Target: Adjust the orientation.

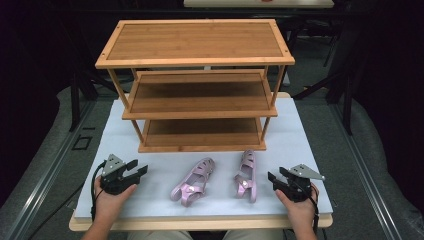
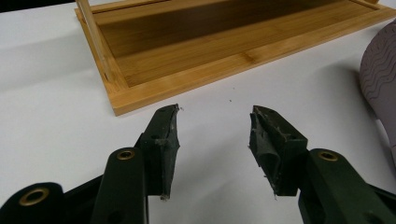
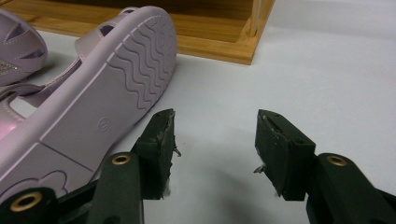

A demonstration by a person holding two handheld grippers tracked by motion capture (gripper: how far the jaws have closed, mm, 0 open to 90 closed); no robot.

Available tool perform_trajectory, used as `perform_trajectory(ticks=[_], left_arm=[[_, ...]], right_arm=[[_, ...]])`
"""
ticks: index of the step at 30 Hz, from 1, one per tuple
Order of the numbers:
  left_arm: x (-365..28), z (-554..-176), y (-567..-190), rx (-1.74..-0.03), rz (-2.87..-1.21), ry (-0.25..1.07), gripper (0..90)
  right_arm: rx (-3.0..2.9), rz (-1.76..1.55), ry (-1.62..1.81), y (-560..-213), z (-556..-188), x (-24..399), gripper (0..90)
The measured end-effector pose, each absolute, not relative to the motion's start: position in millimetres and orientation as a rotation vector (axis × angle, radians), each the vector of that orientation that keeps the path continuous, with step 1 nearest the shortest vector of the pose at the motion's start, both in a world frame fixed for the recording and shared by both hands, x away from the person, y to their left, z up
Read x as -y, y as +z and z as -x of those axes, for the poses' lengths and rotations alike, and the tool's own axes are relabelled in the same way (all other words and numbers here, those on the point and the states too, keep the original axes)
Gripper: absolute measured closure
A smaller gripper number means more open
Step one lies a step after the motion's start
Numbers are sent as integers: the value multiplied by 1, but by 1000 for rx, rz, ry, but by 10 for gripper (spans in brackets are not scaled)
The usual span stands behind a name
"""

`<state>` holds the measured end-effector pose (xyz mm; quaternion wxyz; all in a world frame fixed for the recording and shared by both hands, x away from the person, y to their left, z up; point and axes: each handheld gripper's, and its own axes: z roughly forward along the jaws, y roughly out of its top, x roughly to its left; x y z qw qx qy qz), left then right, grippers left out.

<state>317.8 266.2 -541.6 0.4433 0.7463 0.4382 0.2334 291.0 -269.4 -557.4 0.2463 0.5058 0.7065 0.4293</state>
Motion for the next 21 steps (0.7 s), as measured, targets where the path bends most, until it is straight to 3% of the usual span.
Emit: perform_trajectory(ticks=[21], left_arm=[[-268,-311,-536,-1073,-1796,581,535]], right_arm=[[-1893,-1389,1185,-558,-291,272,472]])
